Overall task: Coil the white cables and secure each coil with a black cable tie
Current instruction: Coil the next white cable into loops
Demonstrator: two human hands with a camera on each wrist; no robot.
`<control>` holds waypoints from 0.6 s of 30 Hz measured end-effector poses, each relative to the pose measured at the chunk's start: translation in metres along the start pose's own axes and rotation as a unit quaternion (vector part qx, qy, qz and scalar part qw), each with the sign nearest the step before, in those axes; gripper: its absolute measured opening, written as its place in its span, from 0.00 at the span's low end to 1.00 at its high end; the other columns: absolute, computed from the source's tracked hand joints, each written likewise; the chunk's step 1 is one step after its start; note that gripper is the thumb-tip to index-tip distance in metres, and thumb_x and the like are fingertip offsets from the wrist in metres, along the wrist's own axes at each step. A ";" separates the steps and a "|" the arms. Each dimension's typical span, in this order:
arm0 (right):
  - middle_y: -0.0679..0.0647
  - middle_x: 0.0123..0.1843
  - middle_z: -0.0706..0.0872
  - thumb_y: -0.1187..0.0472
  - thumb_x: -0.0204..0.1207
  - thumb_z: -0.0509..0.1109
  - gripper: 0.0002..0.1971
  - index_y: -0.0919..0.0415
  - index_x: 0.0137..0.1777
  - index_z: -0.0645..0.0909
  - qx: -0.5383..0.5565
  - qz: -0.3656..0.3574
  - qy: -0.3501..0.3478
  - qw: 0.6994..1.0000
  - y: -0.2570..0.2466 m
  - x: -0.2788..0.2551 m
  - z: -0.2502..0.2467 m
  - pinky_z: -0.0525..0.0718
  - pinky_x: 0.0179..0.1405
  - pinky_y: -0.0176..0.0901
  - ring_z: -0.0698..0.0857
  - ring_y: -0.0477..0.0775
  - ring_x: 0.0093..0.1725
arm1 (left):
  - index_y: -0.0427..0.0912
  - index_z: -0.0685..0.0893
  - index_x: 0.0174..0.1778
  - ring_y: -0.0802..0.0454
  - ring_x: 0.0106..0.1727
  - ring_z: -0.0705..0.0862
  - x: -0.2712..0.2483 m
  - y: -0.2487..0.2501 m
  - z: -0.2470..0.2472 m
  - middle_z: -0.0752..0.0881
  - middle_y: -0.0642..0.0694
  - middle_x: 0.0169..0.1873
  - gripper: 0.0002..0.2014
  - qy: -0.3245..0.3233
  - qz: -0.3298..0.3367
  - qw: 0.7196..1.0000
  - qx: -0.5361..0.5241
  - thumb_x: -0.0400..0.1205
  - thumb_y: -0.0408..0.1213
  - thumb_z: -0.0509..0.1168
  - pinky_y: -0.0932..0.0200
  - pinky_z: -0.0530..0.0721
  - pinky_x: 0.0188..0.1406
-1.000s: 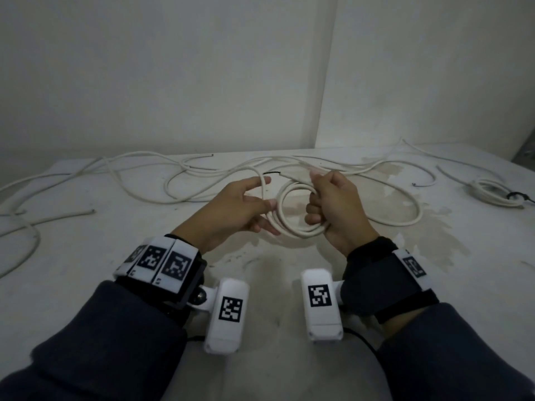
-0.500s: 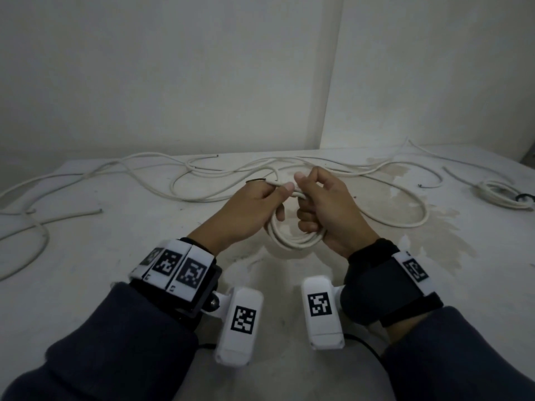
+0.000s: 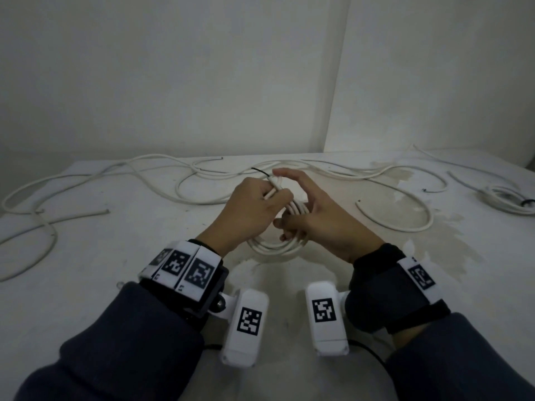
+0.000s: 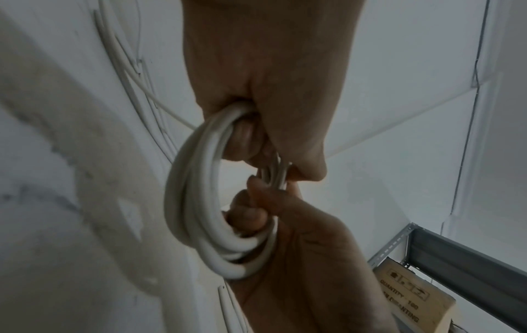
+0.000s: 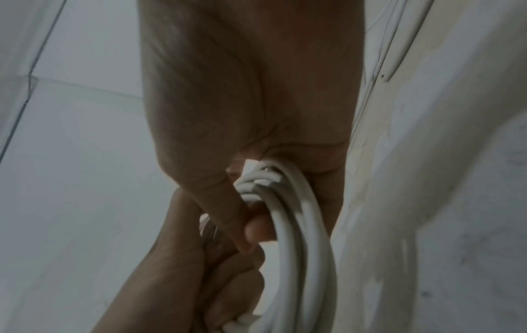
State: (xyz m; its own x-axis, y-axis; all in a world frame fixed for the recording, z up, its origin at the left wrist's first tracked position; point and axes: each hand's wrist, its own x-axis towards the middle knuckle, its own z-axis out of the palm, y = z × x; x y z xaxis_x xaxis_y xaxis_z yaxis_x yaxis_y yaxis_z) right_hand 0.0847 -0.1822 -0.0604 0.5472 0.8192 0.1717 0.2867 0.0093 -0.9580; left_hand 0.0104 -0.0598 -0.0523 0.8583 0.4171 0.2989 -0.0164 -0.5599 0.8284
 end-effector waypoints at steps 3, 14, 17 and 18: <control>0.63 0.45 0.83 0.68 0.70 0.77 0.27 0.43 0.64 0.75 -0.089 -0.018 0.039 0.995 0.000 0.001 -0.002 0.84 0.39 0.46 0.82 0.53 0.41 | 0.39 0.74 0.19 0.58 0.15 0.65 0.001 0.000 -0.001 0.65 0.54 0.09 0.20 0.013 0.025 0.999 0.042 0.78 0.36 0.67 0.67 0.59 0.17; 0.57 0.31 0.86 0.61 0.58 0.82 0.17 0.60 0.32 0.72 -0.108 -0.064 0.191 0.974 0.006 0.006 -0.006 0.88 0.40 0.60 0.88 0.58 0.35 | 0.48 0.78 0.31 0.58 0.24 0.75 0.002 0.003 -0.003 0.79 0.55 0.21 0.09 0.126 0.099 0.985 -0.061 0.66 0.49 0.66 0.63 0.71 0.24; 0.62 0.35 0.91 0.67 0.68 0.78 0.14 0.60 0.41 0.72 -0.051 -0.052 0.139 0.988 0.003 0.005 -0.003 0.88 0.44 0.68 0.91 0.64 0.38 | 0.49 0.78 0.32 0.53 0.29 0.80 0.003 0.000 -0.003 0.81 0.53 0.25 0.07 0.155 0.095 0.979 -0.087 0.69 0.46 0.68 0.59 0.77 0.30; 0.62 0.36 0.91 0.68 0.72 0.76 0.13 0.61 0.46 0.72 -0.031 -0.041 0.121 0.991 0.001 0.004 -0.002 0.89 0.44 0.67 0.91 0.63 0.39 | 0.48 0.78 0.32 0.52 0.29 0.80 0.004 -0.001 -0.003 0.81 0.52 0.25 0.06 0.159 0.092 0.978 -0.097 0.71 0.42 0.69 0.59 0.77 0.30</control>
State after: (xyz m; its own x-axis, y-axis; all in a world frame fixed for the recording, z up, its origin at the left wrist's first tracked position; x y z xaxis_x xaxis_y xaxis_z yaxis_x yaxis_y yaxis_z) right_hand 0.0889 -0.1802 -0.0603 0.6910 0.6550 0.3058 0.3815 0.0289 -0.9239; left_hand 0.0121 -0.0554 -0.0511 0.6289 0.5410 0.5584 -0.2792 -0.5131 0.8116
